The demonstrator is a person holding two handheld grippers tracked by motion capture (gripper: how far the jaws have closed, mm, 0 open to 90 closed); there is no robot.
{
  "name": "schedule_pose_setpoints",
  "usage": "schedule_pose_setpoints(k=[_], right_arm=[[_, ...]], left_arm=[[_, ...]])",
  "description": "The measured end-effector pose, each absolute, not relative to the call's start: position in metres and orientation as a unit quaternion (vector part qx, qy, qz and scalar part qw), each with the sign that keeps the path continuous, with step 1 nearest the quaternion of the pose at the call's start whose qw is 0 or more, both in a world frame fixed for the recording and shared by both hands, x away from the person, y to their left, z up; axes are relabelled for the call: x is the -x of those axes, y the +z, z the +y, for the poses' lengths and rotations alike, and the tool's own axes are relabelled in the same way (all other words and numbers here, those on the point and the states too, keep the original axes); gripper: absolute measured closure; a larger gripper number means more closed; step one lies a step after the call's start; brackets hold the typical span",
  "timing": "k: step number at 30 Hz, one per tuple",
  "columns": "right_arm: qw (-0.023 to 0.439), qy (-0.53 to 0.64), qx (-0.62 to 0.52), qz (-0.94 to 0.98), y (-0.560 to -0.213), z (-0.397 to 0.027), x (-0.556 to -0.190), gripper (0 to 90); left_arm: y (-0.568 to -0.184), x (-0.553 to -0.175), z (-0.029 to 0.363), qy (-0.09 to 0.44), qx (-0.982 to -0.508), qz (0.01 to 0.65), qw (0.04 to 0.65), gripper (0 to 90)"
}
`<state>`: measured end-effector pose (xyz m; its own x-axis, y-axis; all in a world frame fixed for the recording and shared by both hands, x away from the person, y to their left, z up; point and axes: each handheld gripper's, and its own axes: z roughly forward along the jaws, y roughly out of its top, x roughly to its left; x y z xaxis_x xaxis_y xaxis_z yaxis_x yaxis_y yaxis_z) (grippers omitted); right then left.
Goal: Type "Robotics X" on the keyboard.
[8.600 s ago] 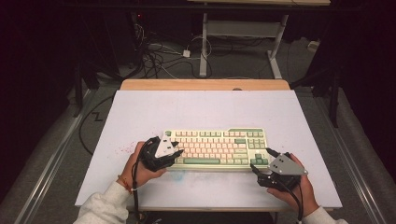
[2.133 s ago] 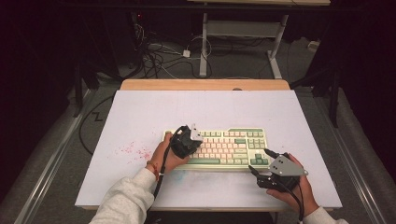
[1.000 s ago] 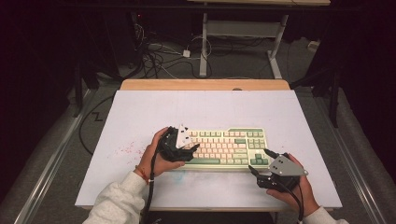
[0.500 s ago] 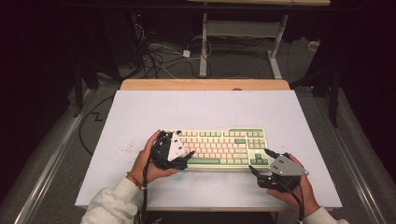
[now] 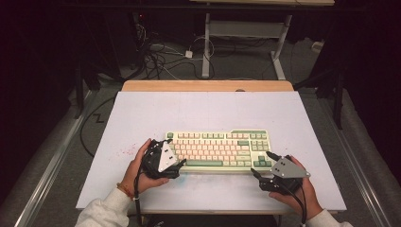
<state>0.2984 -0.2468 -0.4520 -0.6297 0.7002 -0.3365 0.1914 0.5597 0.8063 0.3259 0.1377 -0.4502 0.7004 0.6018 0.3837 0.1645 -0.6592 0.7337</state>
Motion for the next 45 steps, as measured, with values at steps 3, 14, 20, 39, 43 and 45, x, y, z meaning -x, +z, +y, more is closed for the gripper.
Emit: schedule_pose_setpoints(k=[3,14,20,39,43,45], right_arm=[[0.332,0.381,-0.273,0.819,-0.453,-0.246,-0.299,26.2],[0.324,0.378,-0.271,0.824,-0.456,-0.241,-0.301,26.2],[0.321,0.376,-0.269,0.826,-0.457,-0.237,-0.301,26.3],[0.265,0.397,-0.254,0.841,-0.459,-0.212,-0.316,66.2],[0.240,0.401,-0.245,0.849,-0.458,-0.203,-0.323,81.7],[0.235,0.401,-0.239,0.852,-0.457,-0.198,-0.326,86.4]], left_arm=[[-0.454,-0.323,0.143,0.315,-0.853,0.230,0.346,19.2],[-0.467,-0.314,0.163,0.308,-0.857,0.246,0.331,19.1],[-0.471,-0.311,0.171,0.301,-0.858,0.258,0.326,18.9],[-0.478,-0.303,0.181,0.286,-0.861,0.281,0.313,18.3],[-0.478,-0.303,0.180,0.283,-0.864,0.279,0.311,18.3],[-0.479,-0.303,0.180,0.282,-0.864,0.278,0.310,18.3]])
